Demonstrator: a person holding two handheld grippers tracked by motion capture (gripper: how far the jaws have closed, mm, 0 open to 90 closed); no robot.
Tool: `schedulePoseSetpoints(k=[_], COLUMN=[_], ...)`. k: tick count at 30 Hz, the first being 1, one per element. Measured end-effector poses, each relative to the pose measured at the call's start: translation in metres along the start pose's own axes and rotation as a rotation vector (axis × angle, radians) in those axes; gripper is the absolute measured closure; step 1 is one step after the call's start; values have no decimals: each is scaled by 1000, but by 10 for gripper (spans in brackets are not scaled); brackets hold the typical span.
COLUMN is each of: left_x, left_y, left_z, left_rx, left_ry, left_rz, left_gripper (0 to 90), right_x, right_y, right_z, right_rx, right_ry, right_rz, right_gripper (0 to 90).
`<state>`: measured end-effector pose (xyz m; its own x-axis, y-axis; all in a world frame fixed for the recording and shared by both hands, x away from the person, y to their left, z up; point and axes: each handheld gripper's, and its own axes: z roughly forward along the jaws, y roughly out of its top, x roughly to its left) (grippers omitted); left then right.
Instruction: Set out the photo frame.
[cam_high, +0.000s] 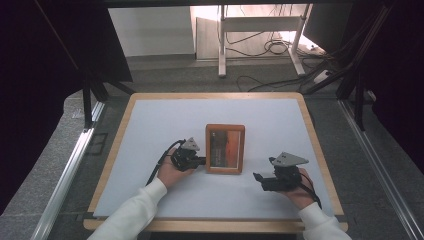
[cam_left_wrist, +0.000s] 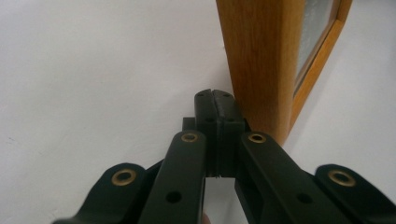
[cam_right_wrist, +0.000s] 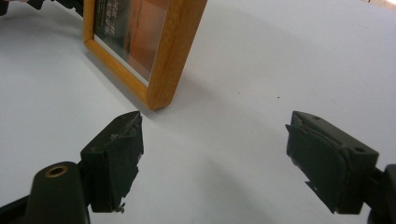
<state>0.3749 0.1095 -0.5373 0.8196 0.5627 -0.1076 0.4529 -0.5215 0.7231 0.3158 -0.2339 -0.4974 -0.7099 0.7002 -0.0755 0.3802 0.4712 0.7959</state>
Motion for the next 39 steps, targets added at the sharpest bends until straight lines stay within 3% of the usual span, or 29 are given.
schedulePoseSetpoints(k=[8, 10, 17, 24, 28, 31, 33, 39], left_x=[0, 1, 11, 9, 3, -5, -10, -20], left_y=[-1, -1, -12, -30, -44, -54, -59, -71], left_z=[-2, -5, -33, -57, -68, -77, -84, -101], left_rx=[-5, -1, -48, -82, -77, -66, -72, -108], left_ry=[1, 18, 53, 73, 91, 154, 168, 185], left_rz=[-11, 4, -49, -90, -110, -111, -119, -135], left_gripper=[900, 900, 900, 859, 765, 612, 521, 463], right_x=[0, 0, -1, -1, -2, -5, -8, -15], right_y=[0, -1, -4, -12, -21, -27, -31, -37], right_z=[0, -1, -3, -3, -7, -13, -17, -22], right_rx=[-1, -3, -5, 4, 10, 9, 6, 1], right_ry=[2, 2, -4, -26, -41, -52, -60, -78], right_rz=[0, -2, 9, 12, 28, 45, 58, 82], right_gripper=[193, 192, 192, 184, 181, 180, 180, 176])
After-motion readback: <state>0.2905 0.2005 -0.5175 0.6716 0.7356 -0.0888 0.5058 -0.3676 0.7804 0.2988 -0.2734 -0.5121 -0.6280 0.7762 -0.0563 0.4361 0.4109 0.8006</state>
